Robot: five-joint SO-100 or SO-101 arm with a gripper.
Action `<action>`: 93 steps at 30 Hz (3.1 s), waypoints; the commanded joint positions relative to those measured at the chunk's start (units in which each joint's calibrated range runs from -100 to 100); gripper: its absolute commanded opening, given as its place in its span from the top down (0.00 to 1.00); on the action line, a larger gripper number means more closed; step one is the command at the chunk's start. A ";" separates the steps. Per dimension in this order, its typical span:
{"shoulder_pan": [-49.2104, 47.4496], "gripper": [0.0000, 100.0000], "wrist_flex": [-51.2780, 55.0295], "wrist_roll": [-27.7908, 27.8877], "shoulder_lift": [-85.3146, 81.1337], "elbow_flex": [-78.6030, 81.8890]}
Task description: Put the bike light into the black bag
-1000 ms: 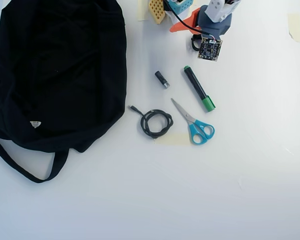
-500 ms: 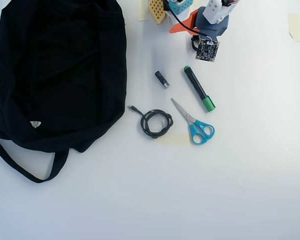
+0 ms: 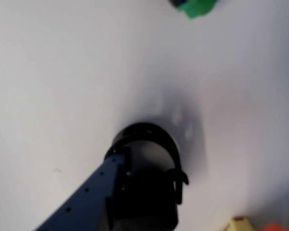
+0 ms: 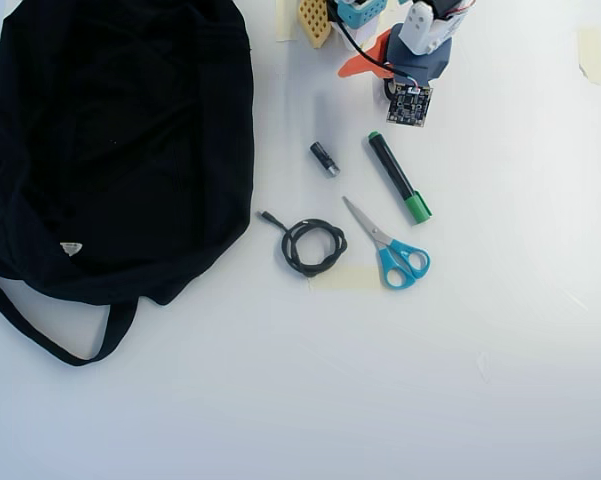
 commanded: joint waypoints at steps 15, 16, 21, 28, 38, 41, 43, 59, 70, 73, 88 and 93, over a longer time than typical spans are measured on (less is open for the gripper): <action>-0.24 0.98 -0.98 -0.25 -1.11 0.00; -0.24 0.98 -0.98 -0.25 -1.11 -0.09; -0.24 0.98 -0.98 -0.25 -1.11 -0.72; -0.31 0.98 -0.29 -0.25 -1.19 -5.75; -1.51 0.98 -0.20 -0.25 -1.27 -8.63; -1.59 0.98 0.23 -0.25 -1.27 -11.05; -1.59 0.98 2.72 -0.25 -1.27 -14.02; -0.46 0.98 17.97 0.38 -1.36 -35.85; 20.48 0.98 17.45 13.65 -1.36 -44.83; 25.19 0.98 17.20 17.37 -1.27 -45.28; 43.37 0.98 7.20 19.52 -0.20 -45.64; 51.52 0.98 -0.03 20.36 0.05 -45.10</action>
